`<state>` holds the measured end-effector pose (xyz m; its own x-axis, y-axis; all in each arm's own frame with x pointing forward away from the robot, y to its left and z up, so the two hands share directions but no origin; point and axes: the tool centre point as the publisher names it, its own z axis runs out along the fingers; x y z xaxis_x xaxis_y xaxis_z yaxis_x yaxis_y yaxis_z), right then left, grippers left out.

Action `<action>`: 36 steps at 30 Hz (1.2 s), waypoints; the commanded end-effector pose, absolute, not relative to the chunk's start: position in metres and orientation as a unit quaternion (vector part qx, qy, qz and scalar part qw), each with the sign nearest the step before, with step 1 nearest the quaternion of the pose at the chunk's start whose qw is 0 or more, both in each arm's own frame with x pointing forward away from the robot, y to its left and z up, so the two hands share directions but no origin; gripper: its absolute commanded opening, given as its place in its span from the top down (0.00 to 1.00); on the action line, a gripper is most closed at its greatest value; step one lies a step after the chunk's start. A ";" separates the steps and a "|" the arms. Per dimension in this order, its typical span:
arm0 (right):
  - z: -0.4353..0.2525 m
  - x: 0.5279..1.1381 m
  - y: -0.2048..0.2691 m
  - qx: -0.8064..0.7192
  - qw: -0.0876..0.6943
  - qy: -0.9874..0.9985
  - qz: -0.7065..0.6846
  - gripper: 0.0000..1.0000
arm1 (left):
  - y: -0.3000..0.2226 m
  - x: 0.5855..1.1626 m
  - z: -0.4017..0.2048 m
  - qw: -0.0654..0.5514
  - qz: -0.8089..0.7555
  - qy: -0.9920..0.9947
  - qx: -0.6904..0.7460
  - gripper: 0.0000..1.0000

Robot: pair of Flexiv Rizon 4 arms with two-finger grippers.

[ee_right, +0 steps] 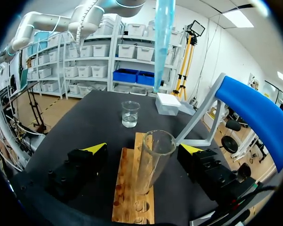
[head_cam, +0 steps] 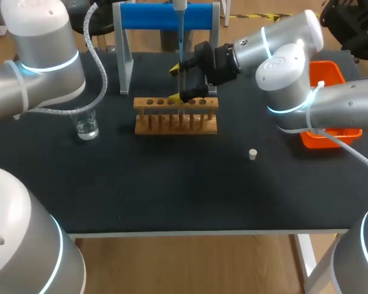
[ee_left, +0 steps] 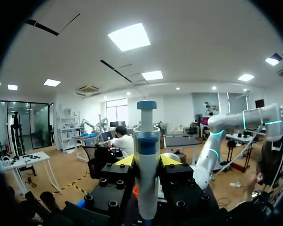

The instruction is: Invert the test tube, pick up the pipette, mount the tip to pipette, aspirate from beaker and dispense into the tube, eject the tip, return the pipette, and cap with the stopper.

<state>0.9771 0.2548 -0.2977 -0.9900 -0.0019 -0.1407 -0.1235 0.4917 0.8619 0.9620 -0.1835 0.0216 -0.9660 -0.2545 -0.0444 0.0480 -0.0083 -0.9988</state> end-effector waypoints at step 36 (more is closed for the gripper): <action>-0.297 0.977 0.254 -0.036 0.060 0.862 0.502 0.00 | -0.185 0.963 0.001 0.094 -0.712 0.691 -0.083 1.00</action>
<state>0.9769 0.2545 -0.2973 -0.9900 -0.0011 -0.1412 -0.1234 0.4920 0.8618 0.9615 -0.1848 0.0023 -0.9683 -0.2494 -0.0102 0.0177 -0.0276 -0.9995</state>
